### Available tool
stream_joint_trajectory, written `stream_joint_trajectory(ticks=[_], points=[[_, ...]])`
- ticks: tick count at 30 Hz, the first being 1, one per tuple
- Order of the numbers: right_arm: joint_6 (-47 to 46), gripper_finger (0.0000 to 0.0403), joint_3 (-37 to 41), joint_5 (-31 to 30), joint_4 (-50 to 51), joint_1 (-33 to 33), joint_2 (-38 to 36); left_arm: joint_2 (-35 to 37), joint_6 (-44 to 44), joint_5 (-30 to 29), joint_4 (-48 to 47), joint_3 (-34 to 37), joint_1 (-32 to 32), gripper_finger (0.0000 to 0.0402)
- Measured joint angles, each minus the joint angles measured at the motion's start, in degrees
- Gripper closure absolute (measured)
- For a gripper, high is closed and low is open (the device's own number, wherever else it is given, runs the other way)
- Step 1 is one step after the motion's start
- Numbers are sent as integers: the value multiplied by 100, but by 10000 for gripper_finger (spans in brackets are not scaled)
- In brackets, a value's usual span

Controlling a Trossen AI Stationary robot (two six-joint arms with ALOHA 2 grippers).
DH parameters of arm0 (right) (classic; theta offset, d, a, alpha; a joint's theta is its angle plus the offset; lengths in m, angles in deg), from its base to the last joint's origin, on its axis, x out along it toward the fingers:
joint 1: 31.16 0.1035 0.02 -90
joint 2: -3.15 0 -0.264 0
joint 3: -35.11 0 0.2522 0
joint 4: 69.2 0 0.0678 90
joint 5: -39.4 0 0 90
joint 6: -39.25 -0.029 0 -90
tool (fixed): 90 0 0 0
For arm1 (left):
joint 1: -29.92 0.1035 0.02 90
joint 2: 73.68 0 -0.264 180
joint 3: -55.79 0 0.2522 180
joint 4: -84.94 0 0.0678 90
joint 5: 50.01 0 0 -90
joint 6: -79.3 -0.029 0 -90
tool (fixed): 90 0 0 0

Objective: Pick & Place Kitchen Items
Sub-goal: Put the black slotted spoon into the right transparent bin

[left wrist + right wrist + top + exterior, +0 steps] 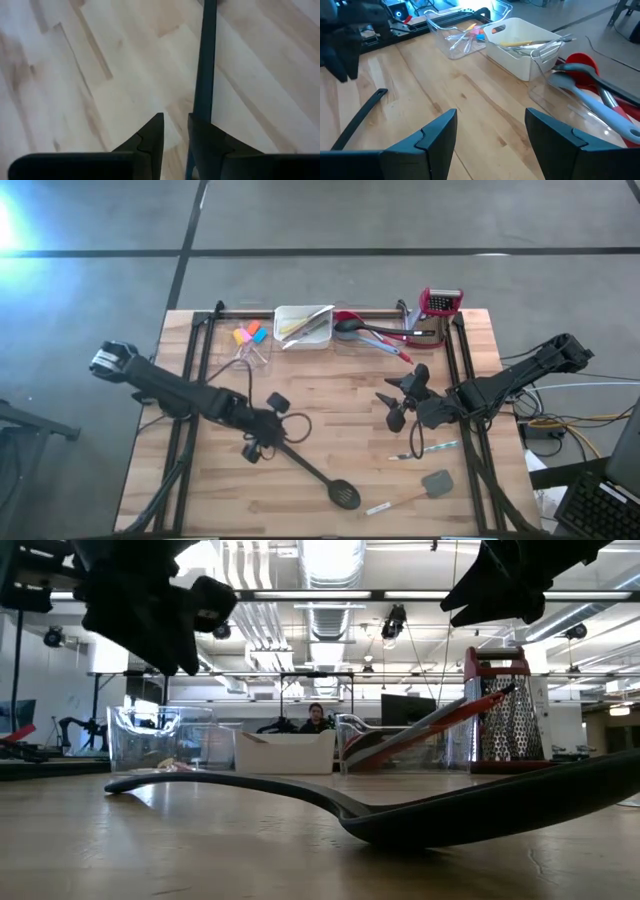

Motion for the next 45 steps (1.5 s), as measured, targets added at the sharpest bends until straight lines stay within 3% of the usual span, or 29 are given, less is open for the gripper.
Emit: stream_joint_trajectory(ticks=[8,13,23,27,39,45], points=[[-2,177,0,5,0,0,0,-855,241,579,106,-27,-7,309],[-2,177,0,19,0,0,0,-1354,203,624,108,-286,-29,304],[-7,177,0,39,4,2,0,-1862,418,648,-4,-644,-43,219],[-4,177,0,39,14,2,0,-1952,462,649,-7,-661,-40,203],[-2,177,0,39,35,2,0,-2362,399,663,51,-654,-13,224],[-2,177,0,39,46,2,0,-2358,289,673,45,-656,-3,263]])
